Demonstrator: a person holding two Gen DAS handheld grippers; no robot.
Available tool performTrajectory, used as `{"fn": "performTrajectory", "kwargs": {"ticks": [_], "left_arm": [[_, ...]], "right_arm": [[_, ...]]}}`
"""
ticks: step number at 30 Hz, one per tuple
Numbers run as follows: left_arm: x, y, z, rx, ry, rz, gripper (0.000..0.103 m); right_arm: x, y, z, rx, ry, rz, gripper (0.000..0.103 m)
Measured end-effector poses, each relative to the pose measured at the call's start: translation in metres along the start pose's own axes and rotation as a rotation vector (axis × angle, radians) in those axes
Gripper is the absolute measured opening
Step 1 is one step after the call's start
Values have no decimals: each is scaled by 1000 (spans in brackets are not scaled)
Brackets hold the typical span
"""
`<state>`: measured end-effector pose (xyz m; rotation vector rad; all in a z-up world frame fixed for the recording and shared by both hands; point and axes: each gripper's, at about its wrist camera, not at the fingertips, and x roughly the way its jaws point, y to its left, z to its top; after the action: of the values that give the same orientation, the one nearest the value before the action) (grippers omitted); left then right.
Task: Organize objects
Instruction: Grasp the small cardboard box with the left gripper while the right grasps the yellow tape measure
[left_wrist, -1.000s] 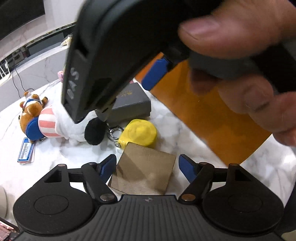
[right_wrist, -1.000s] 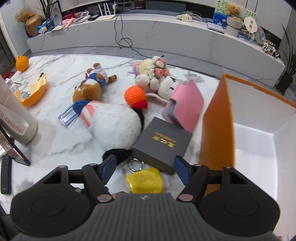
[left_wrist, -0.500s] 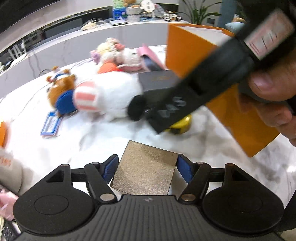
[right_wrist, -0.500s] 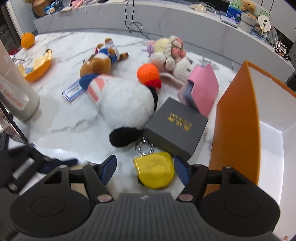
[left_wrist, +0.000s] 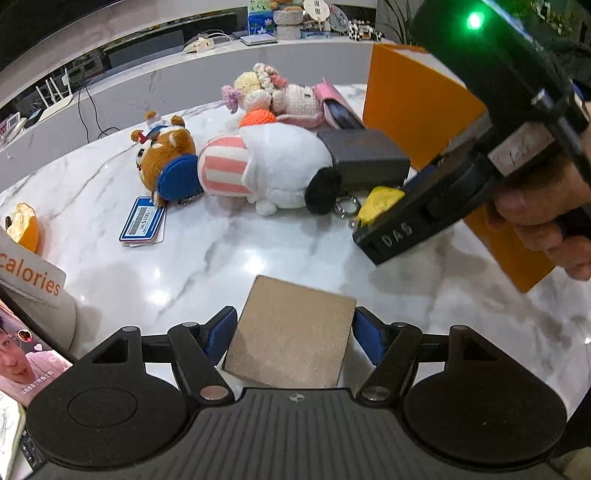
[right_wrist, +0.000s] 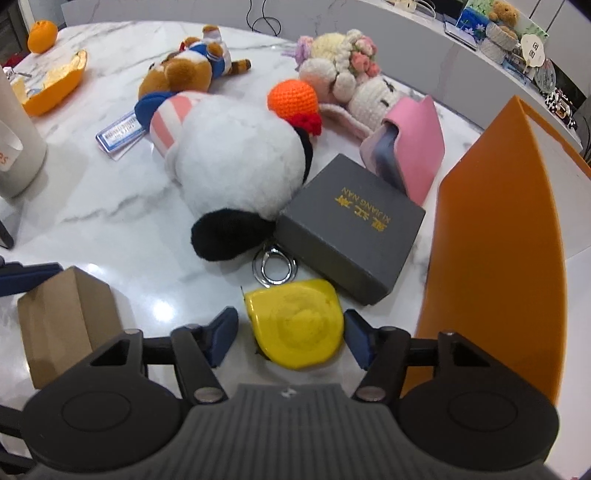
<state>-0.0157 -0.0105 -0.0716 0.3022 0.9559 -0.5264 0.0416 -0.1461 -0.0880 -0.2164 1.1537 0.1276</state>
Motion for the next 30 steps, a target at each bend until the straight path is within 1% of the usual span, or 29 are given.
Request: {"fn": "performTrajectory", "kwargs": {"ticks": [2,4,6,9,17,30], "left_arm": [[4,1,-3,4,20,-5,79],[7,1,-5,11,37,-3,77],[8,2,-8,15,42,2,70],[9,6,-7,-10,40,-11,69],[7,7,-6,-26,28,9,68],[-7,1,7,-37,-14,3,68]], "right_arm": [[0,1,1,-4,0,4,59],[-2,1,1,-7,7,18,59],[-2,3,0,-12,10,31,59],[-3,6,-1,-22,11,42,59],[-5,10,-2,-33,14,72,58],[-34,1,4,10,-51,122,58]]}}
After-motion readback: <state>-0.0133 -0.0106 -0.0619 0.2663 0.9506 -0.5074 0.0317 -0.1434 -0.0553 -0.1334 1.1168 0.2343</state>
